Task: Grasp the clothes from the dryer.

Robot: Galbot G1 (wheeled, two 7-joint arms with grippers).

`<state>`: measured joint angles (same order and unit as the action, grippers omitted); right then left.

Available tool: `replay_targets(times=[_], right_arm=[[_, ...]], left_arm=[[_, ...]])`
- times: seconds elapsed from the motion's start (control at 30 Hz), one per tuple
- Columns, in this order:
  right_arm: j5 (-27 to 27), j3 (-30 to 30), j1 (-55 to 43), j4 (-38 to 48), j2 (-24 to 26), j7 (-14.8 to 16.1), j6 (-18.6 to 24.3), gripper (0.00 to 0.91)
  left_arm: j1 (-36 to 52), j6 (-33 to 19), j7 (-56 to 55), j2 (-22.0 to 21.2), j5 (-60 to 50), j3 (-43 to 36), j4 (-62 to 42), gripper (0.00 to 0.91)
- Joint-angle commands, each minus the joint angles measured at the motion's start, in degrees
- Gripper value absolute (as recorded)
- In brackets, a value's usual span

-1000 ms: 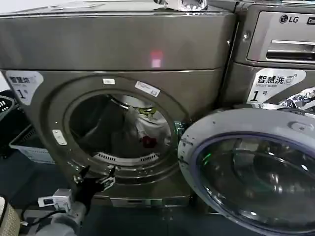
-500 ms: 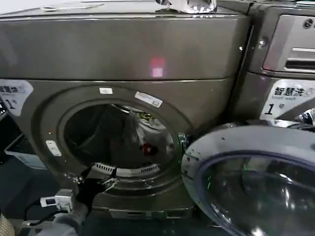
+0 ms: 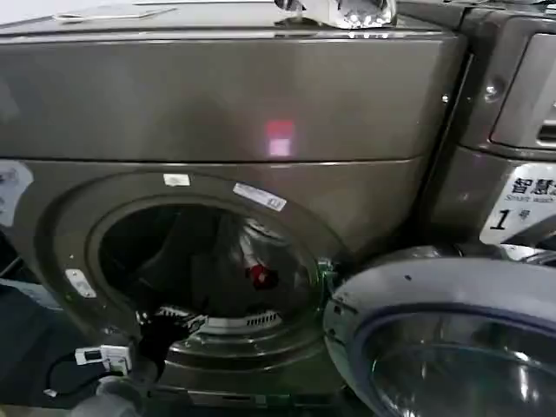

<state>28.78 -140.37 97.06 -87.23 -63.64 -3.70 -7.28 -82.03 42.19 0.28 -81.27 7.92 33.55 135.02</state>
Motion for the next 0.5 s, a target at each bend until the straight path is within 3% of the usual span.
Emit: replay_targets(times=[0.03,0.33,0.5], right_arm=[[0.02,0.01,0.04,0.0,-0.06,-0.09,0.55,0.907],[0.14,0.04,0.7,-0.29,-0.07,0.37,1.58,0.907],[0.11,0.69,0.31,-0.94,-0.03,0.43,1.55,0.907]], left_arm=[[0.96,2.81,1.42,-0.36,-2.63,-0.45,-1.3,0.907],[13.96,0.81,2.92,-1.19,-7.36,-2.53,-12.39,0.907],[21.24,2.16,1.99,-2.85,-7.17,-4.68,-20.77,0.907]])
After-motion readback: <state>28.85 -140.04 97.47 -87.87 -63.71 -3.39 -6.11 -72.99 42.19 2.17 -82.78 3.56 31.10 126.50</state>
